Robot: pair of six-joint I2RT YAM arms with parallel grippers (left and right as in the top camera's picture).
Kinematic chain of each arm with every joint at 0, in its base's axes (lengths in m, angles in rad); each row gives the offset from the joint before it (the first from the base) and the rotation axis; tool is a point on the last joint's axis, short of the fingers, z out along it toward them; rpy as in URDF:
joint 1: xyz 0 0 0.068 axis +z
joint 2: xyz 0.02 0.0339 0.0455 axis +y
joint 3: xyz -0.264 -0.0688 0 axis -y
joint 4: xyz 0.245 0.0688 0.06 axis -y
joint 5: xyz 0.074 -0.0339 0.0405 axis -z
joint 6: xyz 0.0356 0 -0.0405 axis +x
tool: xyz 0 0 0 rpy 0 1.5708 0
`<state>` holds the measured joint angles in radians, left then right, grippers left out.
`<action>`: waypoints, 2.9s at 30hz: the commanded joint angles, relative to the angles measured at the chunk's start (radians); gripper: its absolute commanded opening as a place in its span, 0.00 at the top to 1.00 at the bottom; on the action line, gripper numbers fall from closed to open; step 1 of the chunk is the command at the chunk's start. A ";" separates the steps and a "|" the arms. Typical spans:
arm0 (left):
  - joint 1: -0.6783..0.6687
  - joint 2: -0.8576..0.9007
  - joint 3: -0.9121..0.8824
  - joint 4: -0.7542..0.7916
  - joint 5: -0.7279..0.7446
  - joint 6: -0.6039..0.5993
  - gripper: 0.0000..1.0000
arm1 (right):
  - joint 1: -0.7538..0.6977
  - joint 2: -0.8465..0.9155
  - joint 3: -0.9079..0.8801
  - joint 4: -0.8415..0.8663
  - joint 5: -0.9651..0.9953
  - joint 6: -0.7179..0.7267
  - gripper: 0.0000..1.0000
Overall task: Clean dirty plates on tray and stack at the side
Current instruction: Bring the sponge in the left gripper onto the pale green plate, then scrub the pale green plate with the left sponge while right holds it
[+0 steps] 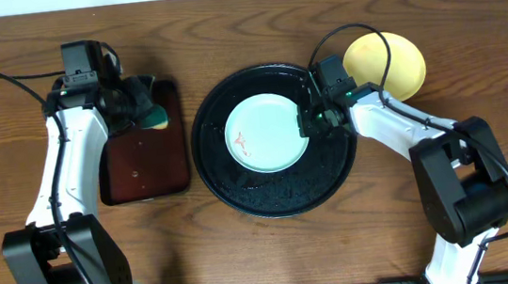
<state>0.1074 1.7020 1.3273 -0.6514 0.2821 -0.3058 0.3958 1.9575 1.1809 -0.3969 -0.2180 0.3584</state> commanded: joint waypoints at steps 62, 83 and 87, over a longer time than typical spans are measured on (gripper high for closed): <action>-0.566 0.209 0.043 0.060 -0.789 -0.203 0.93 | -0.052 0.038 0.018 -0.026 0.057 0.142 0.99; -0.563 0.277 0.029 0.187 -0.069 -0.307 0.92 | -0.052 0.038 0.018 -0.011 0.029 0.150 0.99; -0.560 0.336 0.029 0.205 -0.132 -0.306 0.93 | -0.052 0.038 0.018 -0.007 0.029 0.150 0.99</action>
<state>-0.4599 2.0041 1.3544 -0.4522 0.1802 -0.6029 0.3744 1.9724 1.1961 -0.4049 -0.2398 0.4938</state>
